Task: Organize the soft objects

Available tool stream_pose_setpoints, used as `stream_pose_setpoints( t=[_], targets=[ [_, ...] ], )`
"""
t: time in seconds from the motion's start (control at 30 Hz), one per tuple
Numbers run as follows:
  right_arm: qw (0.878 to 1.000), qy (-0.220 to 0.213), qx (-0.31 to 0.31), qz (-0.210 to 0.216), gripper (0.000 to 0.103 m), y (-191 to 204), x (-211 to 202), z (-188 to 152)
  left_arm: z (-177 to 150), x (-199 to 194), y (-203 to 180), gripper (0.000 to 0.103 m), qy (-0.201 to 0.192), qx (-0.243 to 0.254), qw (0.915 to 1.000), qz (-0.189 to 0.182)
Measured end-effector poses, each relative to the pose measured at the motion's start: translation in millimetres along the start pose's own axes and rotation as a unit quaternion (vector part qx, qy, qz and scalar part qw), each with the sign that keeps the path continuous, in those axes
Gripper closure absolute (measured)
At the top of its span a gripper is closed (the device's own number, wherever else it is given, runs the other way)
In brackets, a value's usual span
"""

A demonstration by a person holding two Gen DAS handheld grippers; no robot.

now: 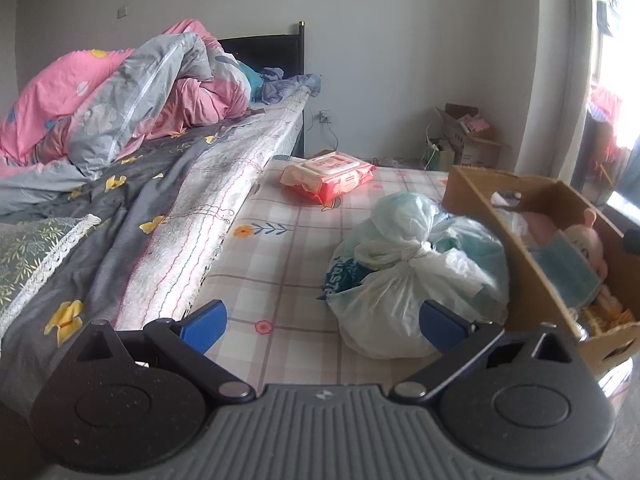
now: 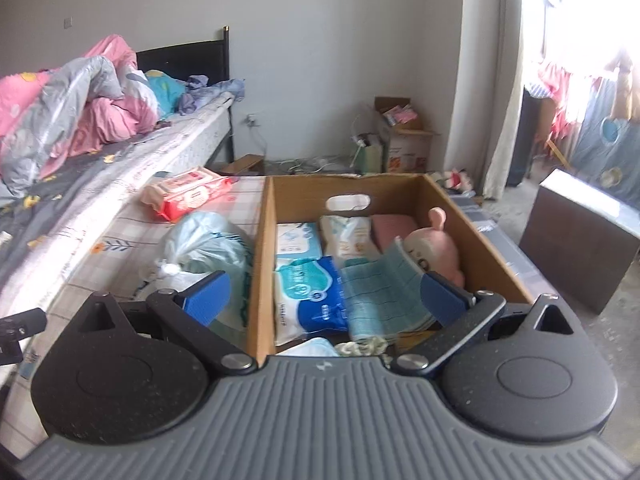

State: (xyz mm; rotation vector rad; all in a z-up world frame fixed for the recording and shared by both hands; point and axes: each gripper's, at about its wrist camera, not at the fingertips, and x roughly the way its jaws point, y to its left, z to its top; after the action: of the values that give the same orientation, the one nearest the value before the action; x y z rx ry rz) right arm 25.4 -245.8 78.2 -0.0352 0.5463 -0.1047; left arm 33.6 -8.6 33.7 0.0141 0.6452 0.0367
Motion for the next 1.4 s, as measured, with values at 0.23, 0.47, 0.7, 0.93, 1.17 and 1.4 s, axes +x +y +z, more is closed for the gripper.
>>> stream_pose_setpoints(
  t=[0.23, 0.47, 0.7, 0.93, 1.17, 1.4],
  targets=[
    [0.999, -0.017, -0.006, -0.033, 0.001, -7.1, -7.5, -3.2, -5.5, 9.2, -3.6, 0.0, 0.029, 0.009, 0.9995, -0.006],
    [0.999, 0.004, 0.045, 0.012, 0.001, -22.4, -13.1, -16.4, -14.2, 9.2, 2.3, 0.0, 0.055, -0.033, 0.9972, -0.038],
    [0.994, 0.079, 0.045, 0.055, 0.001, -11.1, -8.0, -40.4, -18.7, 6.8, -7.0, 0.0, 0.087, -0.063, 0.9923, -0.063],
    [0.988, 0.113, 0.049, 0.093, 0.001, 1.5, 0.6, -47.4, -19.4, -1.7, -41.2, 0.0, 0.083, -0.018, 0.9946, -0.06],
    [0.986, 0.13, 0.035, 0.101, 0.001, 2.9, 9.6, -48.2, -19.2, 0.2, -56.1, 0.001, 0.091, 0.001, 0.9946, -0.05],
    [0.987, 0.133, 0.029, 0.09, 0.001, -1.0, 17.6, -49.6, -17.9, 5.1, -64.3, 0.001, 0.095, 0.014, 0.9943, -0.044]
  ],
)
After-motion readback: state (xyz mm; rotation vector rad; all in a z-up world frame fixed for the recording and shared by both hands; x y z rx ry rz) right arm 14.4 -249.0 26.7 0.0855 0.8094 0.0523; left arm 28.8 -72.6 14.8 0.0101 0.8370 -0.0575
